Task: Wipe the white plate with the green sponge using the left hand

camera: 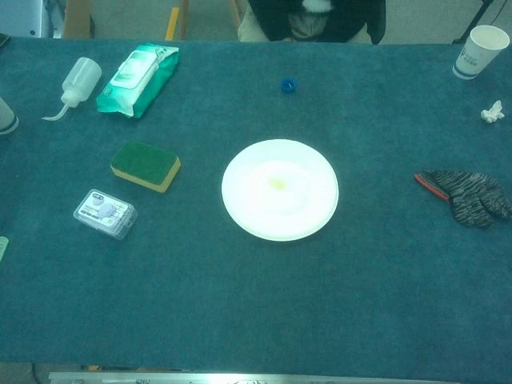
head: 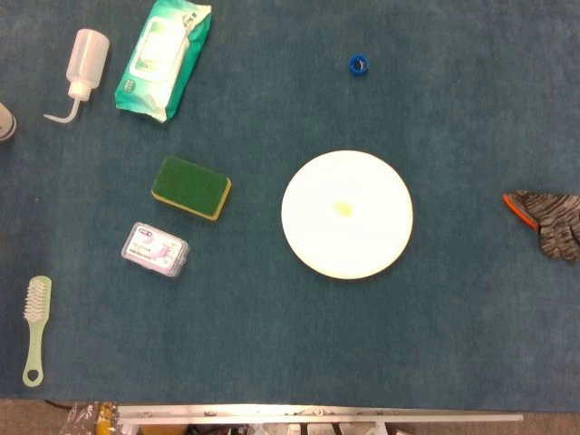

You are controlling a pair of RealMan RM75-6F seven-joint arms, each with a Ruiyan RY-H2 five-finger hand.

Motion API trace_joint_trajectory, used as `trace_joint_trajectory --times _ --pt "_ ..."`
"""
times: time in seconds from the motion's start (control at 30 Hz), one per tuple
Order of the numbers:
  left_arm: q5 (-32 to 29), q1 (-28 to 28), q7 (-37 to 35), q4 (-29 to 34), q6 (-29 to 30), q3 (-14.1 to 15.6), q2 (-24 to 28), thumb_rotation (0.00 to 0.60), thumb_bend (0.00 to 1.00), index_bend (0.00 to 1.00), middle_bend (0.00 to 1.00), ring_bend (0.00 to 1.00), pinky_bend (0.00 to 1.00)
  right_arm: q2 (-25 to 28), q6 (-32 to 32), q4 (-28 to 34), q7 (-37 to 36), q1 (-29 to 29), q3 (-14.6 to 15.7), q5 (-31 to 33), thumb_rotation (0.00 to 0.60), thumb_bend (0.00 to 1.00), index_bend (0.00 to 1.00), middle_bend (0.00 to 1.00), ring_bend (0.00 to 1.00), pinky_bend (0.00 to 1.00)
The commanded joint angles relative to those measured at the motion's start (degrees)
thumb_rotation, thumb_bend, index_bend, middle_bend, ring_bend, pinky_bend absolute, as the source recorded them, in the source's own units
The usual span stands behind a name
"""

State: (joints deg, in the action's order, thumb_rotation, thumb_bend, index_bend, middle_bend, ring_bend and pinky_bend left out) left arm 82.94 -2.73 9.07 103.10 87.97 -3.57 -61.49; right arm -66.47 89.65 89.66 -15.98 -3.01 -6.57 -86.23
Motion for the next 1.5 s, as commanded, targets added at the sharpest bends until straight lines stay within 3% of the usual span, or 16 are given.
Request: trace_joint_trajectory --times 0.03,0.4,0.8,1.13,1.5 --pt "-0.1 0.0 0.0 0.0 -0.3 0.2 0.1 0.600 0.26 0.24 0.19 0.02 0.09 0.0 0.0 0.1 0.0 0.1 0.1 -0.1 0.600 0.39 0.39 0.39 0.22 0.45" --pt "0.7 -1.4 0.6 -0.1 -2.5 0.3 0.9 0.600 0.26 0.25 0.19 0.02 0.09 0.5 0.5 0.7 0.3 0.2 0.0 -0.5 0.600 0.39 0.39 0.39 0.22 0.45" --pt "2.0 -11.2 0.7 0.9 -16.0 -1.2 3.6 0.600 0.26 0.25 0.19 0.02 0.09 0.6 0.2 1.1 1.0 -0.1 0.0 -0.6 0.600 0.39 0.39 0.39 0.22 0.45" --pt "-1.0 -20.9 6.2 -1.8 -28.5 -2.6 -0.7 0.600 0.26 0.24 0.18 0.02 0.09 0.6 -0.3 0.6 1.1 -0.3 -0.5 0.4 0.600 0.39 0.39 0.39 0.22 0.45" --pt "-8.1 -28.9 13.1 -7.8 -39.3 -2.2 -7.2 0.600 0.26 0.18 0.11 0.01 0.09 0.5 -0.8 -0.1 1.2 -0.3 -0.8 1.4 0.600 0.39 0.39 0.39 0.22 0.45"
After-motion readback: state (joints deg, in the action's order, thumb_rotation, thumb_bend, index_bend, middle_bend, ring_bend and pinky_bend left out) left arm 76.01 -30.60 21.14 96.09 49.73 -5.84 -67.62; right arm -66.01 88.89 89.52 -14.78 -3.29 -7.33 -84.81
